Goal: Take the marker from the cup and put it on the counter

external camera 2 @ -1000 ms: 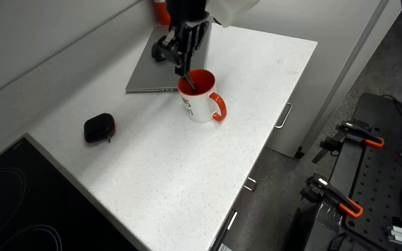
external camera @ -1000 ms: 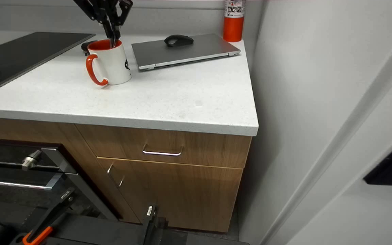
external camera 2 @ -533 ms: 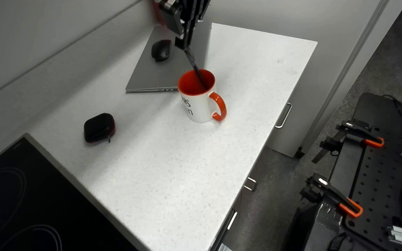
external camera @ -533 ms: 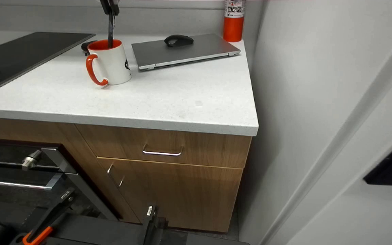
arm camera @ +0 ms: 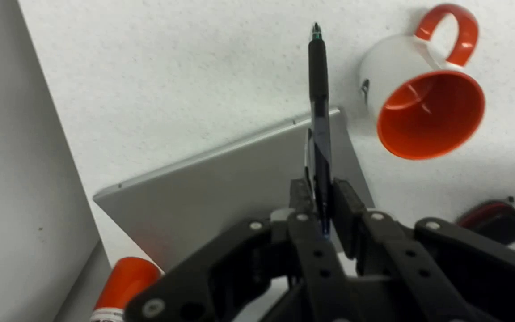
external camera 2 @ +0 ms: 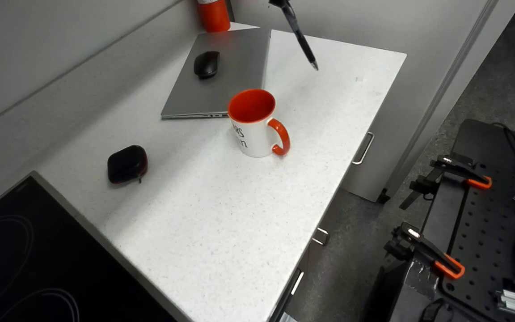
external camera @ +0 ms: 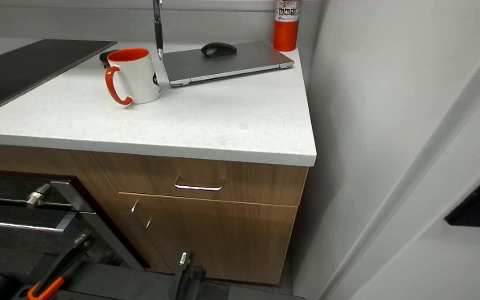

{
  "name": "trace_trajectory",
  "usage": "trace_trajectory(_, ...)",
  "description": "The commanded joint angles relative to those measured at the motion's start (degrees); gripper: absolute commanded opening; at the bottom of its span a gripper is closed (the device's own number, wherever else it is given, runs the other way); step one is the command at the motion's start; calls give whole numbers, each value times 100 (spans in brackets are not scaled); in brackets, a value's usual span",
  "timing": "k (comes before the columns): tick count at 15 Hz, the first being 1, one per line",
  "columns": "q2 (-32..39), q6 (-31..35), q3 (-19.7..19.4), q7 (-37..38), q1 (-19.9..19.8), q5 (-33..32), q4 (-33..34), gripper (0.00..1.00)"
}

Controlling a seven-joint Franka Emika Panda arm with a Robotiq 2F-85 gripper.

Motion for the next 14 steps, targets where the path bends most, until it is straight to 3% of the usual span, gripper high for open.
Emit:
trace_trajectory(1,577,-206,211,758,-324,-1066,105,4)
trace_trajectory(6,1732,-376,224,1846,-279,-2175,486,4)
trace_trajectory(12,2514,-474,-49,2315,-68,-2326,979,4)
trace_trajectory(13,2542,-460,-90,2316,-57,-2278,1010,42)
trace_trajectory(14,2568,-426,-128,2321,-50,-2244,1034,43)
